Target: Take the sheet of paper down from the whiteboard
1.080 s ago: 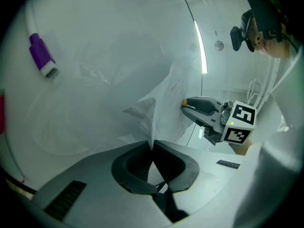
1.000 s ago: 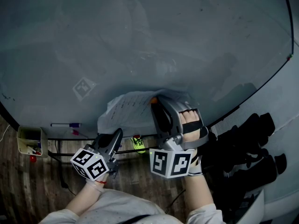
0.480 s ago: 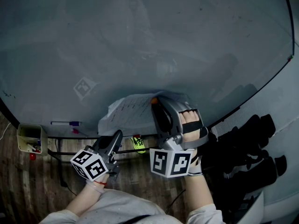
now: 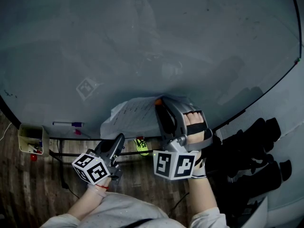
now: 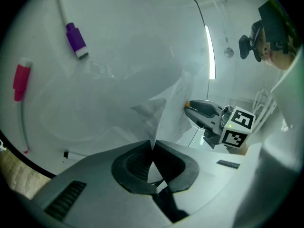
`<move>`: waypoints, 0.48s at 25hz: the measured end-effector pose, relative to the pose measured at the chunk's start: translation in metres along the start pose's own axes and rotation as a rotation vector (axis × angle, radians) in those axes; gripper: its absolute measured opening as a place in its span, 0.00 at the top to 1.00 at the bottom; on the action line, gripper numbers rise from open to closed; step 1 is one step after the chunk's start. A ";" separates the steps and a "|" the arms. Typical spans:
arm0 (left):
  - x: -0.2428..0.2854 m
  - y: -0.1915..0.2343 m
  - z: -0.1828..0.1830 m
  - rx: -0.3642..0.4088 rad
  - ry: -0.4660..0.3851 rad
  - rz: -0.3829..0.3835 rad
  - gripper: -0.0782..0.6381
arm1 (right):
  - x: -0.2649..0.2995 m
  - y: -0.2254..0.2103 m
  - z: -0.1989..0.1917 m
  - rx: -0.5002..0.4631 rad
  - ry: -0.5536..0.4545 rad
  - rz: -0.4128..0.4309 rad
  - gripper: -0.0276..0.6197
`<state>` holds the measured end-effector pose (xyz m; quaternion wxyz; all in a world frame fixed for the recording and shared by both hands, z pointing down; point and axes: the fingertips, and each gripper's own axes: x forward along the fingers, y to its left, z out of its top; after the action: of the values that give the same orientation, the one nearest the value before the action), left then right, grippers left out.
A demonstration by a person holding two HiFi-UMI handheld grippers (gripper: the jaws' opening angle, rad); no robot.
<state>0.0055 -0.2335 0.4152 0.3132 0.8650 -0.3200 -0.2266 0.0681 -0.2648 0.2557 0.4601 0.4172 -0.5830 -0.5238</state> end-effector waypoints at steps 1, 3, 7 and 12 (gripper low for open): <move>0.000 0.001 -0.001 -0.002 -0.001 0.001 0.87 | 0.000 0.000 0.000 0.001 0.000 0.001 0.75; -0.001 0.003 -0.002 -0.009 -0.003 0.002 0.87 | 0.000 0.000 -0.001 0.003 0.001 0.002 0.75; -0.003 0.005 -0.003 -0.021 0.002 0.012 0.87 | 0.001 0.000 -0.001 0.005 0.000 0.001 0.75; -0.005 0.008 -0.008 -0.036 -0.001 0.010 0.87 | 0.002 0.001 -0.001 0.003 0.000 0.003 0.75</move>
<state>0.0036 -0.2320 0.4271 0.3296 0.8576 -0.3201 -0.2311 0.0690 -0.2668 0.2565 0.4603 0.4173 -0.5843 -0.5221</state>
